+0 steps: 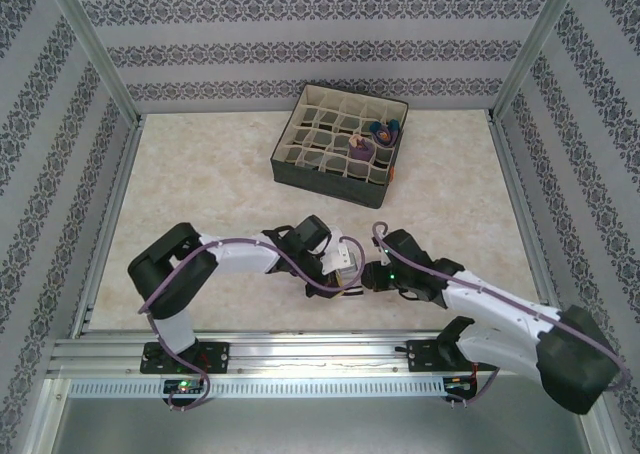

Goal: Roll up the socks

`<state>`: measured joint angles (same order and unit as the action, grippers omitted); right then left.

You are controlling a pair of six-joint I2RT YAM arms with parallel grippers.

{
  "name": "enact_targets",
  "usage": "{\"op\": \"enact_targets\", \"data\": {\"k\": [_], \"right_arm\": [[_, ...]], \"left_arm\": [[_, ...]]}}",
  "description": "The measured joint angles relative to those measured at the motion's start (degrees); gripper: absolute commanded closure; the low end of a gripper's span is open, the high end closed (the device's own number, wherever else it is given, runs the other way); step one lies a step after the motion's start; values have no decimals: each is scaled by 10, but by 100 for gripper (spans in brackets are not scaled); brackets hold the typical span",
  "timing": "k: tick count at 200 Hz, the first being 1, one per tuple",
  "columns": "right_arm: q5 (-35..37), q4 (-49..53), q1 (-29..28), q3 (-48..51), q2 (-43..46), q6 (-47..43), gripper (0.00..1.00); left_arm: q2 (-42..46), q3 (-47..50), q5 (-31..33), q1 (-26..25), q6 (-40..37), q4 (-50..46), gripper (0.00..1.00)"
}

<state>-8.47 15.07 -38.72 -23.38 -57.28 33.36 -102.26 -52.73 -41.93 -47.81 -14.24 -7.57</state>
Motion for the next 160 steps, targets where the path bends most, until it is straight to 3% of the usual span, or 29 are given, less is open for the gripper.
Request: {"op": "enact_targets", "data": {"k": [55, 160], "right_arm": [[-34, -28, 4, 16, 11, -12, 60], [-101, -98, 40, -26, -167, -61, 66]], "left_arm": [[-62, -43, -79, 42, 89, -23, 100], [-121, -54, -200, 88, 243, 5, 100]]}}
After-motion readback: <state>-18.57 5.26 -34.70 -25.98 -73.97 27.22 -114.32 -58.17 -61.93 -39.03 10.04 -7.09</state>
